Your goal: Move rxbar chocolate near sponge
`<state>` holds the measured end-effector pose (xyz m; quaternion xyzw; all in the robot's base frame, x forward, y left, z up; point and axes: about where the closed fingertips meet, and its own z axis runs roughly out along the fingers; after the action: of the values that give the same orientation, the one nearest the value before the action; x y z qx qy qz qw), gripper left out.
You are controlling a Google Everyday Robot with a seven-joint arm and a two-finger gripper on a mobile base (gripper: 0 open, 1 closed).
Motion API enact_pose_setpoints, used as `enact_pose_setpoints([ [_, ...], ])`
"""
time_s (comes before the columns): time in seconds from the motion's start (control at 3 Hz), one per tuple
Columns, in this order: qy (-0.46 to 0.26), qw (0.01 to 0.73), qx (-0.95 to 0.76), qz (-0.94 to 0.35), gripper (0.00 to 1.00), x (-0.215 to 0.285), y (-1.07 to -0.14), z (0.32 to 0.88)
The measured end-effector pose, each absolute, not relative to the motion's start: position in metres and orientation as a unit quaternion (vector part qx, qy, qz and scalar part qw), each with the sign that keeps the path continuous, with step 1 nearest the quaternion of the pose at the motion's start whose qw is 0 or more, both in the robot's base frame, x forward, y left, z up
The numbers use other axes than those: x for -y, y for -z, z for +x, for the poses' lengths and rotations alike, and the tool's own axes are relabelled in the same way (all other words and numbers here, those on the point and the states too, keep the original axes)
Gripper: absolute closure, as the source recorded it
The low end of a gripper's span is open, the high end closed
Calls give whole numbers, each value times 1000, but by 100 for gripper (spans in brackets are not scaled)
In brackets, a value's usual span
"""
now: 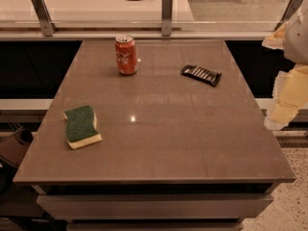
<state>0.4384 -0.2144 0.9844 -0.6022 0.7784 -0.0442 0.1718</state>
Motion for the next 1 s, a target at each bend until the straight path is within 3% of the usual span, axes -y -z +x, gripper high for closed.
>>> enact_pose_setpoints([
  [0.33, 45, 176, -779, -600, 0, 215, -986, 440],
  [1.0, 6, 270, -802, -533, 0, 245, -981, 482],
])
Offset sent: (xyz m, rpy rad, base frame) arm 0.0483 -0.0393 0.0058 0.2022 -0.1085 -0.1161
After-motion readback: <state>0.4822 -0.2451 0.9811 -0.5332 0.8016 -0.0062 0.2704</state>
